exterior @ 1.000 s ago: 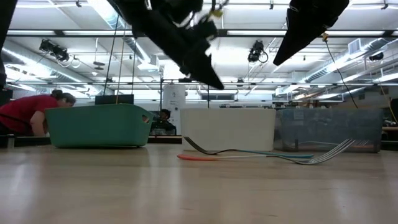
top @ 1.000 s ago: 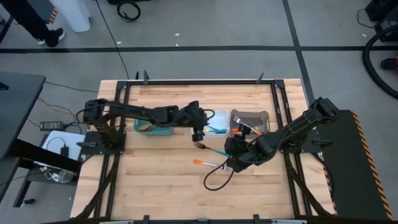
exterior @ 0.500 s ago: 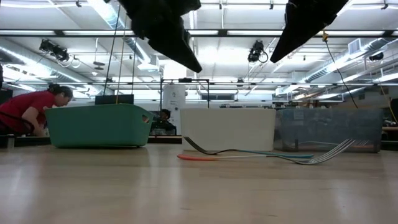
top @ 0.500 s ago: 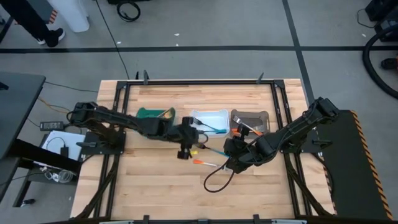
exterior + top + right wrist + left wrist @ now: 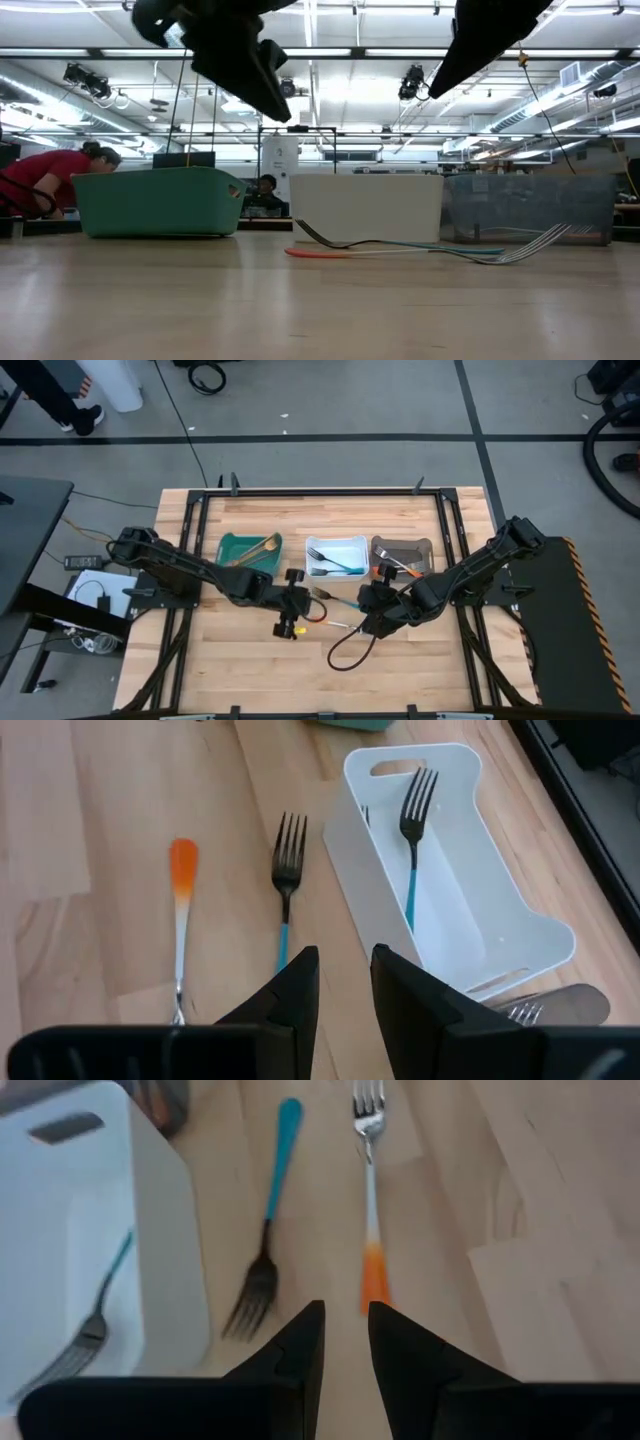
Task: Sort silverware by color (type)
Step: Put the blue fork into the white bin
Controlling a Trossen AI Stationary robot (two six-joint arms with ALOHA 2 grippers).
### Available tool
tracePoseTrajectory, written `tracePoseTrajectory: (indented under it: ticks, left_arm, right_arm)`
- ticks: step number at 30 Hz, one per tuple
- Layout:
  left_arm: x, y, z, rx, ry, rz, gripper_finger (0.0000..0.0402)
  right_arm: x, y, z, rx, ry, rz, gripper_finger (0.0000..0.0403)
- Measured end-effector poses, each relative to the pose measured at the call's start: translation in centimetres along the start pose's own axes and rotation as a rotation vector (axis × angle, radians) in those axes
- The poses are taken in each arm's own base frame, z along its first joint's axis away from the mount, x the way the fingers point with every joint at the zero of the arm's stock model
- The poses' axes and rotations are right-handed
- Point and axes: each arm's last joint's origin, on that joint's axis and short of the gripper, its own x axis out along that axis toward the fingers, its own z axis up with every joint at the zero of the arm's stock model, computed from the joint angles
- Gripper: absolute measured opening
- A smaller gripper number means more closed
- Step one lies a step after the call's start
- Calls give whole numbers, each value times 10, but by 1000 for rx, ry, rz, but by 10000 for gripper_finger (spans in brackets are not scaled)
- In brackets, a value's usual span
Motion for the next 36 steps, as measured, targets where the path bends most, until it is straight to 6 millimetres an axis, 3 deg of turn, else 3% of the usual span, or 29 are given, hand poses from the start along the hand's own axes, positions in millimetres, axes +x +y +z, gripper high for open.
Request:
tracePoseTrajectory:
  ticks: [10, 19, 26, 31, 36]
  left_arm:
    - [6, -30, -25, 6, 55, -7, 89]
    - [10, -51, -40, 34, 1, 6, 89]
    - [15, -57, -53, 16, -12, -4, 89]
    - [5, -58, -52, 32, -56, 16, 89]
    - [5, -55, -65, 7, -154, 25, 89]
  right_arm:
    - [15, 11, -8, -10, -36, 152, 101]
    - [35, 6, -12, 28, -33, 234, 104]
    - [45, 3, -14, 47, -61, 276, 141]
    - [48, -1, -13, 76, -45, 290, 175]
    - [57, 2, -16, 49, -20, 275, 196]
